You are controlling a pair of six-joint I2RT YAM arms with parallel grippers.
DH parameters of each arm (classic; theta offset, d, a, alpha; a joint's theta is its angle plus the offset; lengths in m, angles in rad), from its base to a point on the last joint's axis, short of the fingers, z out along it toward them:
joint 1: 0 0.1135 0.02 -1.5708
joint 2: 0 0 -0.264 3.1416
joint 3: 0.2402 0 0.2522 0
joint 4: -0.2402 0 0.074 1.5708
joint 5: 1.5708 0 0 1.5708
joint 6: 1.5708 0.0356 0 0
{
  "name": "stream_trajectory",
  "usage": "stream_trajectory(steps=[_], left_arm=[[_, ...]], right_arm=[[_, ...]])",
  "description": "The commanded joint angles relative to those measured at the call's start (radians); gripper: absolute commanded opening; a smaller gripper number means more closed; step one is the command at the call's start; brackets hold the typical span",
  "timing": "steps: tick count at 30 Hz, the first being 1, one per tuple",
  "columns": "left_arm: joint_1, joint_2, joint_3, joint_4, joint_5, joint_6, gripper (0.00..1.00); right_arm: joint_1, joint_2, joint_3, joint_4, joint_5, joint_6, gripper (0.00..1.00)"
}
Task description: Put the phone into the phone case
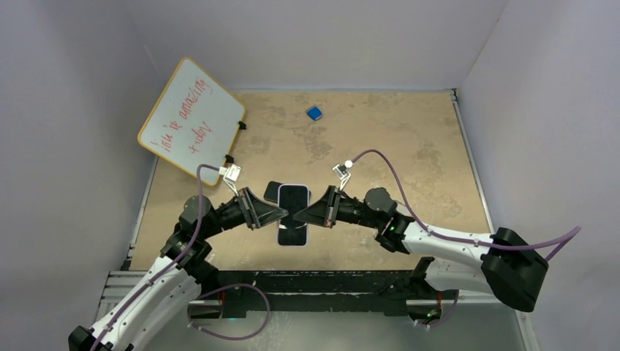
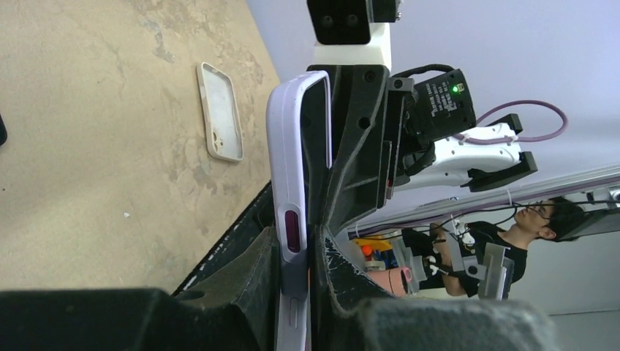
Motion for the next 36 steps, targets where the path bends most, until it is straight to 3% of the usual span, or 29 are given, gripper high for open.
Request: stream_trajectory(steps=[1, 3, 6, 19, 22, 26, 36], left_arm=[[-0.002, 0.017, 0.066, -0.004, 0.049, 0.03, 0.24], [-0.002, 0.032, 0.081, -0.072, 0.049, 0.052, 0.39], [-0.002, 0.002, 0.065, -0.124, 0.044, 0.054, 0.48], [-0.003, 0.052, -0.023, 0.007, 0.135, -0.028, 0.51], [-0.002, 0.075, -0.032, 0.025, 0.149, -0.031, 0.41], [-0.002, 0.113, -0.043, 0.002, 0.141, 0.016, 0.02], [-0.003, 0.248, 0.094, -0.313, -0.002, 0.239, 0.0]], right_arm=[[-0.014, -0.015, -0.007, 0.07, 0.066, 0.047, 0.0], [-0.021, -0.031, -0.033, 0.11, 0.103, 0.08, 0.0], [-0.037, -0.061, -0.063, 0.145, 0.151, 0.115, 0.0], [-0.052, -0.095, -0.069, 0.144, 0.2, 0.127, 0.0], [-0.052, -0.079, -0.069, 0.144, 0.202, 0.128, 0.0], [-0.053, -0.054, -0.075, 0.166, 0.194, 0.144, 0.0], [-0.058, -0.052, -0.106, 0.108, 0.214, 0.142, 0.0]])
